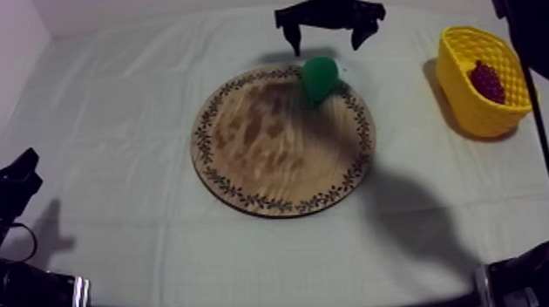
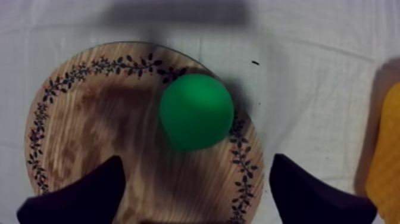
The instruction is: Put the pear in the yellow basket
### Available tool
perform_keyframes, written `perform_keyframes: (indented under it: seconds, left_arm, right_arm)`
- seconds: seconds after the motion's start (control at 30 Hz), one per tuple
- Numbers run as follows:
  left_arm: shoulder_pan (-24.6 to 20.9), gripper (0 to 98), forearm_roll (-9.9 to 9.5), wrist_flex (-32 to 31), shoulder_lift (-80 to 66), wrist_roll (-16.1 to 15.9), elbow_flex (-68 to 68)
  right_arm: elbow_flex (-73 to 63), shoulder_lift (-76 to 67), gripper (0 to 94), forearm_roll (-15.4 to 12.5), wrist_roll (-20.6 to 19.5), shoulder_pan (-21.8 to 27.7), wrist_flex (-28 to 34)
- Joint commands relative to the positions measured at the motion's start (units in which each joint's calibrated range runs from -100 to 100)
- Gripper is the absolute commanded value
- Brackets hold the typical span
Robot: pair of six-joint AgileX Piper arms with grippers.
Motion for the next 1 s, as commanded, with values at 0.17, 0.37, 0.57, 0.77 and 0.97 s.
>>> perform_keyframes:
  seconds: [0.17,0.37,0.57,0.77,0.97]
  left_arm:
    - [0.02,0.1,-0.02,-0.01,0.00,0.01,0.00]
    - [0.02,0.1,-0.02,-0.01,0.00,0.01,0.00]
    - [0.02,0.1,-0.02,-0.01,0.00,0.01,0.00]
    - [0.02,0.1,-0.02,-0.01,0.00,0.01,0.00]
    - [0.02,0.1,-0.02,-0.01,0.00,0.01,0.00]
  right_arm:
    - [0.33,3.46,87.0,-1.62,1.50,0.72,-5.07]
    - [-1.29,6.81,86.3,-2.90,2.60,0.89,-6.95]
    - [-1.82,9.60,85.8,-2.96,2.48,0.90,-7.51]
    - [-2.95,12.13,84.2,-2.75,1.93,1.12,-7.11]
    - [-4.74,14.29,72.0,-2.68,1.21,1.54,-7.47]
